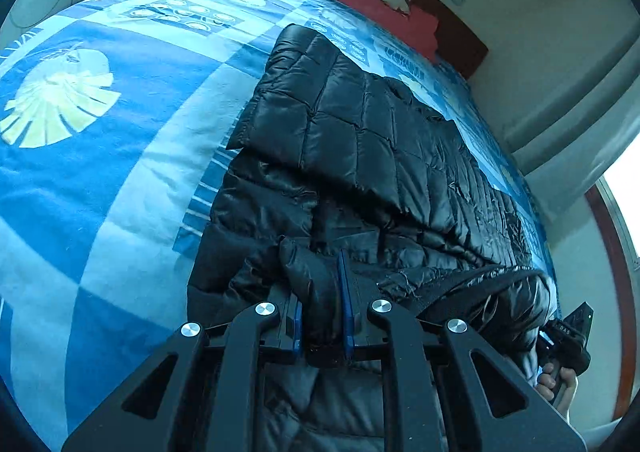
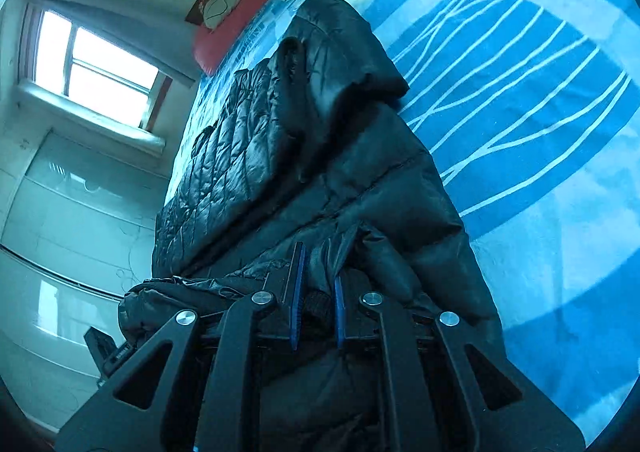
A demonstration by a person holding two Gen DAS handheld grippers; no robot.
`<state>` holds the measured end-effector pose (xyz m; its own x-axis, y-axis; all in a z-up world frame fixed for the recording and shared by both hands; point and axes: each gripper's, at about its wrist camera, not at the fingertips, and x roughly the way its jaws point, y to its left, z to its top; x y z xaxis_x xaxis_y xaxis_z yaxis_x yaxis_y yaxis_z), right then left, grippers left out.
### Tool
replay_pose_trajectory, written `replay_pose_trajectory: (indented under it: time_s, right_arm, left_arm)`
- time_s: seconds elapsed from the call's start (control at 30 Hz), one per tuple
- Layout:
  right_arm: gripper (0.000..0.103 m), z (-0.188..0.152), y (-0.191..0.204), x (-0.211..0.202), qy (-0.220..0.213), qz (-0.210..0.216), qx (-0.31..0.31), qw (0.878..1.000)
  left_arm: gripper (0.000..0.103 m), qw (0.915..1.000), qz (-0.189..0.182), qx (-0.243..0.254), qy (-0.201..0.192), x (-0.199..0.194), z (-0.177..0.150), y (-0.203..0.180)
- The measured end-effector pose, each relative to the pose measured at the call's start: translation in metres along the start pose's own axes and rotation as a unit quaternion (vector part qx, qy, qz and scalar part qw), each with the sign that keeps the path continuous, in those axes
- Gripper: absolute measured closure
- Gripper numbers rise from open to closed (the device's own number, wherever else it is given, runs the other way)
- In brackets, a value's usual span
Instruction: Fold large clothes
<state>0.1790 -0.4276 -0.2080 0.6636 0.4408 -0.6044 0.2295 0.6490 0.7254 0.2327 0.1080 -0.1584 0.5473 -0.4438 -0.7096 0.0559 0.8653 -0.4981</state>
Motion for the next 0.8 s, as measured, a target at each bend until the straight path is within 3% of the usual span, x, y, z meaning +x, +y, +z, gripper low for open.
replay_pose_trajectory:
  time_s: [0.33, 0.73, 0.77, 0.8]
  right_arm:
    - [0.092, -0.005, -0.003, -0.001, 0.001, 0.005, 0.004, 1.0]
    - [0.092, 0.006, -0.004, 0.004, 0.006, -0.002, 0.008, 1.0]
    - [0.092, 0.006, -0.004, 0.005, 0.006, -0.003, 0.009, 1.0]
    - [0.092, 0.006, -0.003, 0.005, 0.006, -0.004, 0.01, 1.0]
  left_arm:
    - [0.083, 0.9994, -0.034, 0.002, 0.005, -0.005, 0.002, 0.005]
    - [0.073, 0.9944, -0.1, 0.031, 0.009, -0.051, 0.006, 0.018]
    - [0.07, 0.9941, -0.103, 0.033, 0.004, -0.054, 0.006, 0.02]
    - [0.058, 0.9944, -0.1, 0.035, -0.002, -0.059, 0.006, 0.021]
